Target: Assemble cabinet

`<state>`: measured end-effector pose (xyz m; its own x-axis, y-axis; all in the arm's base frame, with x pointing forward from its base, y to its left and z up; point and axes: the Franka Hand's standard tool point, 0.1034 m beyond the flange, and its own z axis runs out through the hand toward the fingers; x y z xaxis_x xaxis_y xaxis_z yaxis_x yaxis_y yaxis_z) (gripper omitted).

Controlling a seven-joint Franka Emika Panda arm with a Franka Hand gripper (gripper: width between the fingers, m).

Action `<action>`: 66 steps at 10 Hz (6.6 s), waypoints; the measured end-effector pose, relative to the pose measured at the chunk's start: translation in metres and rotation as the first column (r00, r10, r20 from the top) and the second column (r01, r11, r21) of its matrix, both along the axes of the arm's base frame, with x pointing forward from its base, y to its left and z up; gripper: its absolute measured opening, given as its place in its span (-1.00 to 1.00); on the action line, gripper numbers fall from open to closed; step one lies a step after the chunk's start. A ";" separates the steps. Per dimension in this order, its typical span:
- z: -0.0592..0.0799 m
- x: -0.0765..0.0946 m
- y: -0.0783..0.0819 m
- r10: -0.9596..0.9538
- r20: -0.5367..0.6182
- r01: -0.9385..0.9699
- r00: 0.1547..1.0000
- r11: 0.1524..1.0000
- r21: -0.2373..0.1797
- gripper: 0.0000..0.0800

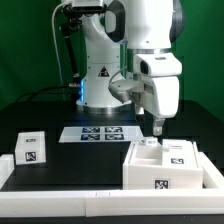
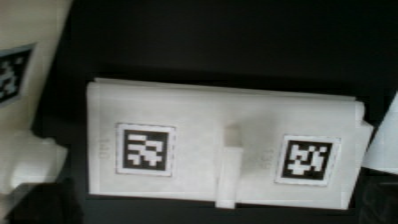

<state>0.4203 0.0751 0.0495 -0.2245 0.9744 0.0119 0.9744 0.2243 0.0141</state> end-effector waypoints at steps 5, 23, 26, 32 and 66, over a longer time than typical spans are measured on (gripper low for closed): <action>-0.021 -0.008 0.003 -0.004 -0.033 0.004 0.999 1.000 0.012 0.99; -0.022 -0.011 -0.007 -0.190 -0.046 0.190 0.981 0.982 0.005 -0.83; 0.003 -0.009 -0.012 -0.335 -0.054 0.333 0.941 0.942 -0.044 -0.83; 0.032 0.016 -0.021 -0.366 -0.048 0.362 0.929 0.929 -0.076 -0.83; 0.004 0.024 -0.002 -0.445 0.014 0.445 0.895 0.895 0.000 -0.83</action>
Offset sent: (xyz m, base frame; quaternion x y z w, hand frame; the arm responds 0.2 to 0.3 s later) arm 0.0057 0.0100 -0.0137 -0.0012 0.0076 -0.0105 0.9999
